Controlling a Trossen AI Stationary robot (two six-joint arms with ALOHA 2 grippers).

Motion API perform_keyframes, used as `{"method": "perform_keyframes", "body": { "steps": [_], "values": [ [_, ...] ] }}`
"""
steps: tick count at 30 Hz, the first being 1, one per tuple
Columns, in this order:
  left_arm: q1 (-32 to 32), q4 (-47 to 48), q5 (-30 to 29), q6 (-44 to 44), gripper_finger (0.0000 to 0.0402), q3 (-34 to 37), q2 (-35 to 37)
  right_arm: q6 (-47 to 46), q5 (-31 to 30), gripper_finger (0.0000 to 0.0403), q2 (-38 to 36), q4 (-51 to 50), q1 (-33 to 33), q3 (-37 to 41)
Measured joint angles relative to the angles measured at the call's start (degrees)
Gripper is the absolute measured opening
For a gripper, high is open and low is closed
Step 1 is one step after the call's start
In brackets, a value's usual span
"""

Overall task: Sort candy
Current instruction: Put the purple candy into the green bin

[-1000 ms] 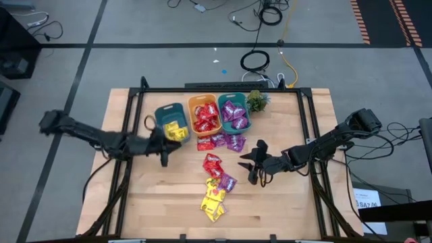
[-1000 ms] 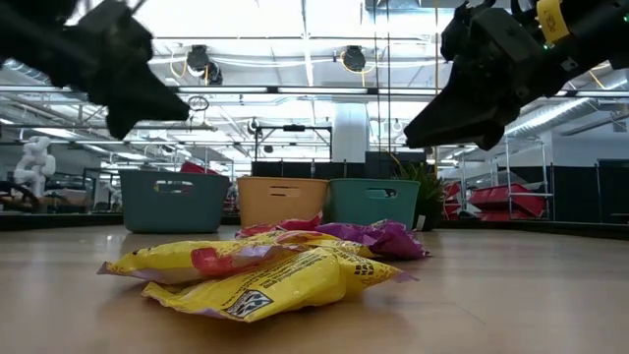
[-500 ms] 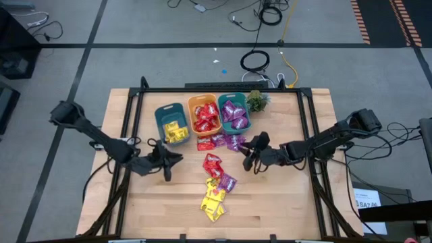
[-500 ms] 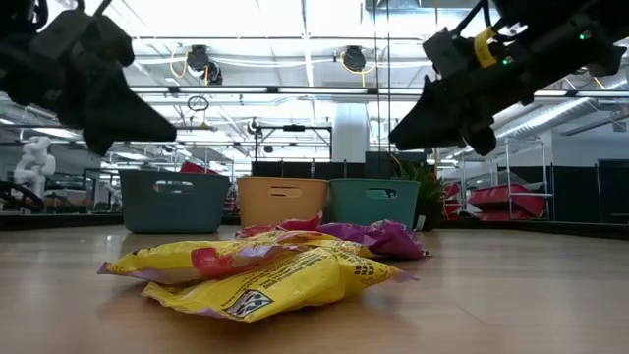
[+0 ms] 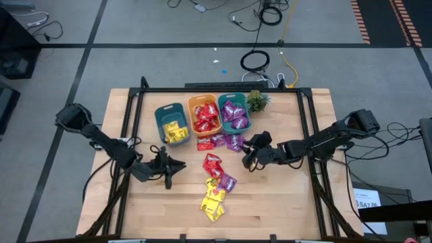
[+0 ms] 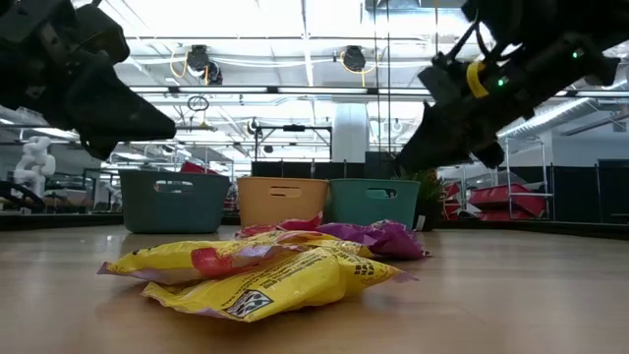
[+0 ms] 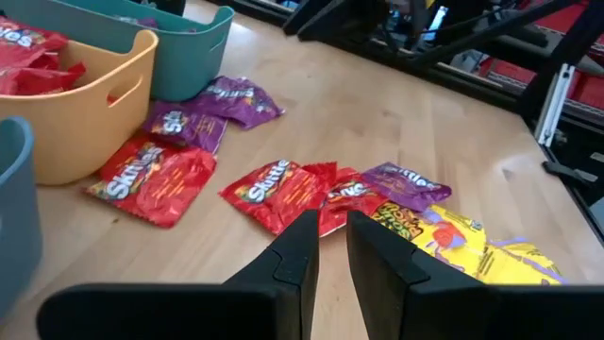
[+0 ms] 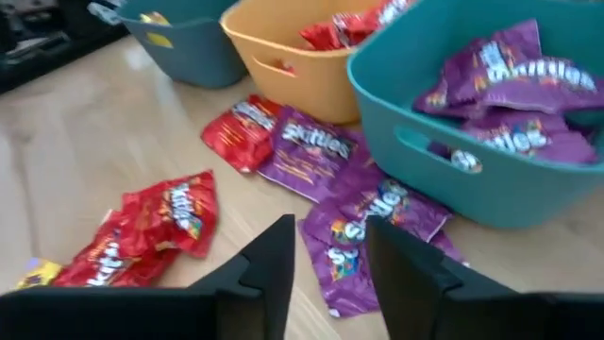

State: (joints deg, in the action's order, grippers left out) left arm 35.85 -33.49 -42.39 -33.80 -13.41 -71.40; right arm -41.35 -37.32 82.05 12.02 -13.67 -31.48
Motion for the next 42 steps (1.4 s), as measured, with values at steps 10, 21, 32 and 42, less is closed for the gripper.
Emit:
{"method": "perform_keyframes", "body": {
  "steps": [10, 21, 32, 42],
  "values": [
    [0.0, -0.6, 0.1, 0.1, 0.0068, 0.0, 0.0, -15.6, -17.3, 0.0235, 10.1, 4.0, 2.0, 0.0],
    [0.0, -0.4, 0.1, 0.1, 0.0068, 0.0, 0.0, -10.5, -10.6, 0.0251, 13.7, 8.8, 3.2, 0.0],
    [0.0, -0.4, 0.1, 0.1, 0.0068, 0.0, 0.0, 3.3, -5.9, 0.0251, 17.5, 12.6, 4.2, 0.0],
    [0.0, -0.6, 0.4, -0.3, 0.0068, -0.1, 0.0, 4.1, -4.6, 0.0169, 23.8, 17.3, 4.5, -0.1]
  ]
}}
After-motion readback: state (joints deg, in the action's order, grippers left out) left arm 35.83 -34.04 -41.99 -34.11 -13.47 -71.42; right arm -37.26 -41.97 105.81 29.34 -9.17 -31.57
